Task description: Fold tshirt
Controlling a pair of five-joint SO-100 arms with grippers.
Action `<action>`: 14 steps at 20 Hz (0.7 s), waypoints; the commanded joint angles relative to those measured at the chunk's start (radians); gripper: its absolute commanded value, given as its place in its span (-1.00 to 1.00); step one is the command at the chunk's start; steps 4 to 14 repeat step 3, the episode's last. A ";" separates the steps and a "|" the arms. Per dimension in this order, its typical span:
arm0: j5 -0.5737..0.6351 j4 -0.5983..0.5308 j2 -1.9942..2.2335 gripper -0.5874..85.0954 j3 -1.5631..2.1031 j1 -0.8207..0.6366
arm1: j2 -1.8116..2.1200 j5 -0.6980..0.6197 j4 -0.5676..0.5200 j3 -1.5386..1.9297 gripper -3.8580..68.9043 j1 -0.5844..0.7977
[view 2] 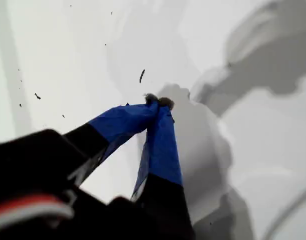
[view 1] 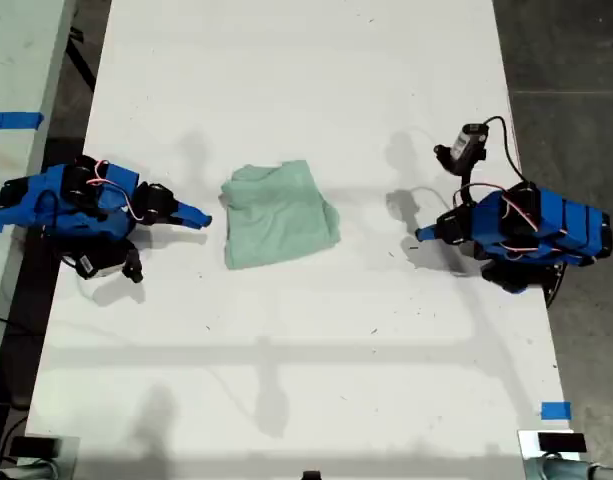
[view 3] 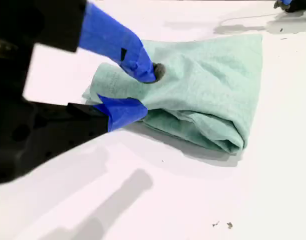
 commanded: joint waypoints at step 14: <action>0.005 0.006 0.100 -0.78 0.006 -0.029 | 0.009 -0.015 0.014 -0.017 -0.89 0.012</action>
